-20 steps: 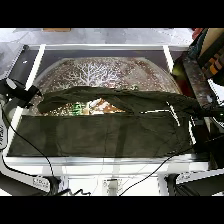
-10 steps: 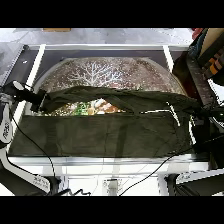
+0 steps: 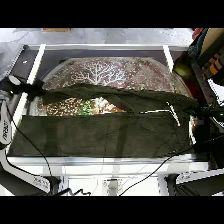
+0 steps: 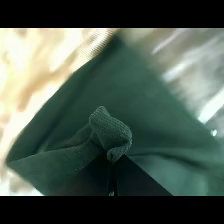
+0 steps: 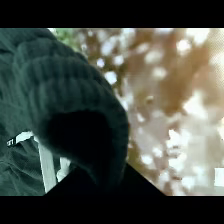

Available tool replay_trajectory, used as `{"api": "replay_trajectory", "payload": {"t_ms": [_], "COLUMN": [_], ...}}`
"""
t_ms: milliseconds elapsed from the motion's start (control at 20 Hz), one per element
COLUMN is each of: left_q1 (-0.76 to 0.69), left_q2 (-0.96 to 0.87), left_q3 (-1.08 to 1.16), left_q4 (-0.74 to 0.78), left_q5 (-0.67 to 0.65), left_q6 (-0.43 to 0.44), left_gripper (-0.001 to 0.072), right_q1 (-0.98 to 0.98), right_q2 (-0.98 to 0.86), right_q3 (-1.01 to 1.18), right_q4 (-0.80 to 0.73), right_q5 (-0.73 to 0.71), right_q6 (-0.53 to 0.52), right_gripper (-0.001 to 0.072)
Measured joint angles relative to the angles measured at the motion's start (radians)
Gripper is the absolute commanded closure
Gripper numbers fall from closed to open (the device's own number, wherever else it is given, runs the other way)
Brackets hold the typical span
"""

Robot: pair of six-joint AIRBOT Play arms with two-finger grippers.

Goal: Fold the clothes and pants, and hang the long-sleeved shirts on hangers.

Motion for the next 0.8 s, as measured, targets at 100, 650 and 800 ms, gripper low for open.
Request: {"api": "replay_trajectory", "payload": {"t_ms": [100,650,800], "left_q1": [-0.002,0.004,0.008], "left_q2": [0.034,0.147,0.151], "left_q3": [0.079,-0.055,-0.208], "left_q4": [-0.001,0.238,0.277], "left_q5": [0.061,-0.077,-0.105], "left_q6": [0.162,0.552,0.555], "left_gripper": [0.069,0.0691,0.0691], "right_q1": [0.0,0.0,0.0], "right_q2": [0.0,0.0,0.0], "right_q3": [0.0,0.0,0.0], "right_q4": [0.001,0.0,0.0], "right_q5": [0.003,0.004,0.002], "right_q6": [0.0,0.0,0.0], "right_gripper": [0.0673,0.0673,0.0673]}}
